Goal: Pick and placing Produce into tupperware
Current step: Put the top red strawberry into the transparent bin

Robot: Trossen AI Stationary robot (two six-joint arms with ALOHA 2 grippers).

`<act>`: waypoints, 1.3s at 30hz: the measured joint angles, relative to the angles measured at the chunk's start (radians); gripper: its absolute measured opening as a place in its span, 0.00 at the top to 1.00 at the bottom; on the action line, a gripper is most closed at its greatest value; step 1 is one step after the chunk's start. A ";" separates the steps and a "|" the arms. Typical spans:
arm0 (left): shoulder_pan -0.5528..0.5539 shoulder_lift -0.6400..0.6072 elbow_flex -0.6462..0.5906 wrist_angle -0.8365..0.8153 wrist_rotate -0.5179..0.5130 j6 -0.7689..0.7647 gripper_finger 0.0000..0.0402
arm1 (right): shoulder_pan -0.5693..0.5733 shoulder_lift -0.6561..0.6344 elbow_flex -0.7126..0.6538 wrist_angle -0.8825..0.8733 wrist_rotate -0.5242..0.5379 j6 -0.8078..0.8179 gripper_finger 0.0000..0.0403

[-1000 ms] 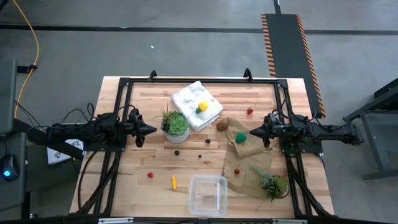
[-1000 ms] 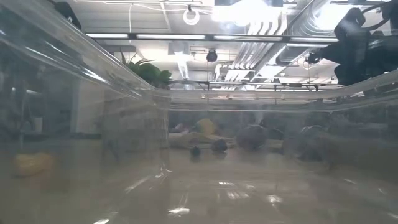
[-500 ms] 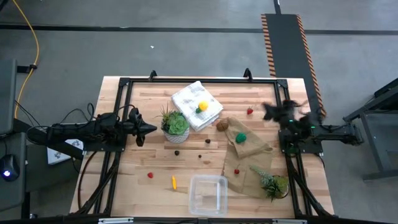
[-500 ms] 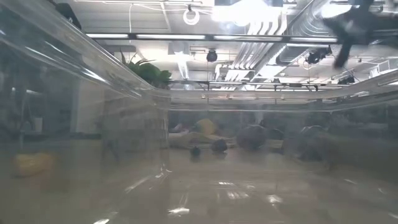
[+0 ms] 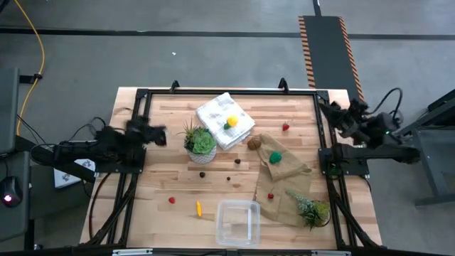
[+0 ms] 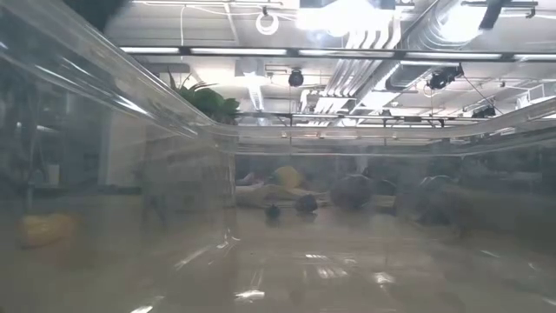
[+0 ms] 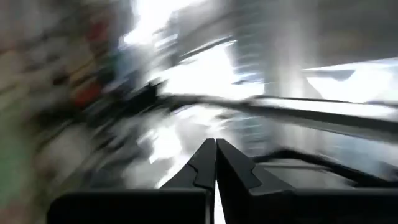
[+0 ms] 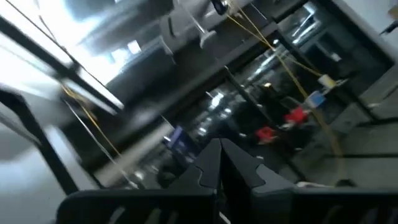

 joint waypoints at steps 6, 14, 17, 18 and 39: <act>0.000 -0.001 0.058 0.350 -0.037 0.446 1.00 | 0.000 0.137 0.217 -0.069 -0.004 -0.167 1.00; 0.000 0.075 0.480 -0.212 -0.010 0.765 1.00 | 0.000 0.335 0.488 -0.405 0.031 -0.196 0.91; 0.000 0.165 0.707 -0.532 -0.010 0.855 1.00 | 0.000 0.415 0.577 -0.542 0.043 -0.190 0.82; 0.000 0.201 0.786 -0.633 -0.009 0.887 1.00 | 0.000 0.439 0.603 -0.584 0.044 -0.186 0.79; 0.000 0.752 1.626 -1.621 0.026 1.009 0.75 | -0.001 0.857 0.999 -1.239 0.001 0.109 0.55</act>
